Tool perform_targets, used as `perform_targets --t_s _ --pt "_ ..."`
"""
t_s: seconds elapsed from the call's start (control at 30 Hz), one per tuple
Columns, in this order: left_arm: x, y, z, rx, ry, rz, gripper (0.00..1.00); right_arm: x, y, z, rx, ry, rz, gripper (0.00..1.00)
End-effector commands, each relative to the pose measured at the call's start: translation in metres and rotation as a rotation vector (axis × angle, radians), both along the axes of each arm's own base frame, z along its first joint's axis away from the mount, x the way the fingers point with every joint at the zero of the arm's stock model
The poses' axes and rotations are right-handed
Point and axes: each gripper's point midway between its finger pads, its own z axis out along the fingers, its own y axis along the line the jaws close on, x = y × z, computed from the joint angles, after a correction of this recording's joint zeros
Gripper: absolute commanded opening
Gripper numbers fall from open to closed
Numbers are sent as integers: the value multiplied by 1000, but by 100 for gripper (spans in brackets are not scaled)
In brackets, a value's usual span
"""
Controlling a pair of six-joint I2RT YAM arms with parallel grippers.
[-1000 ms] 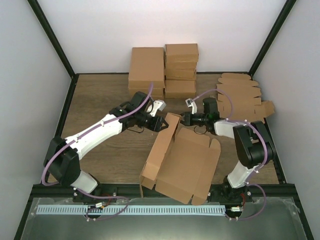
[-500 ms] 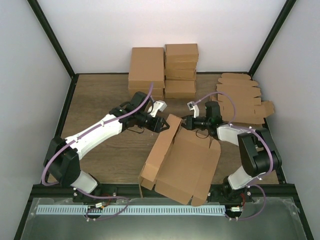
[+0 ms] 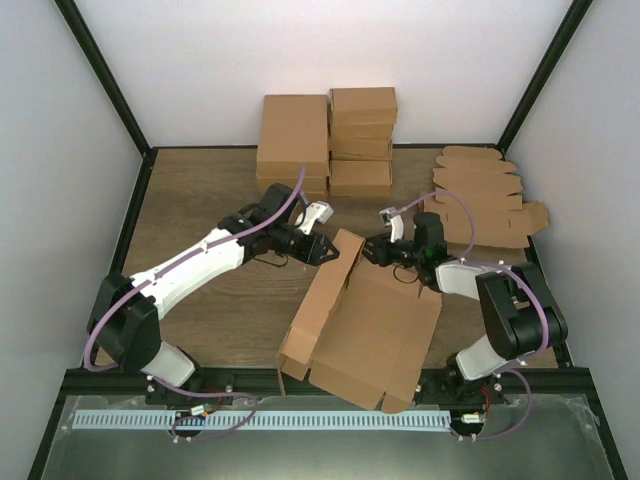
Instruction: Fold the paper box
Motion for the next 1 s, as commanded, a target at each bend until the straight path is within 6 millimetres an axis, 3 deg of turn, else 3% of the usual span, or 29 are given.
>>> perform_targets --t_s 0.0,0.07,0.17,0.53,0.73,0.97 --pt "-2 -1 -1 -18 5 -24 36 -8 5 14 19 -122 35 39" --pt "-2 -1 0 -26 8 -25 36 -12 4 12 23 -135 28 47" --pt "-2 0 2 -45 14 -30 36 -17 1 7 22 -147 16 50" --pt "5 10 9 -91 22 -31 36 -24 -2 1 -9 -195 -2 51" --pt "7 13 10 -98 23 -37 36 -30 -7 7 -5 -243 -28 53" --pt "8 14 9 -97 25 -39 36 -40 15 10 -35 -323 57 62"
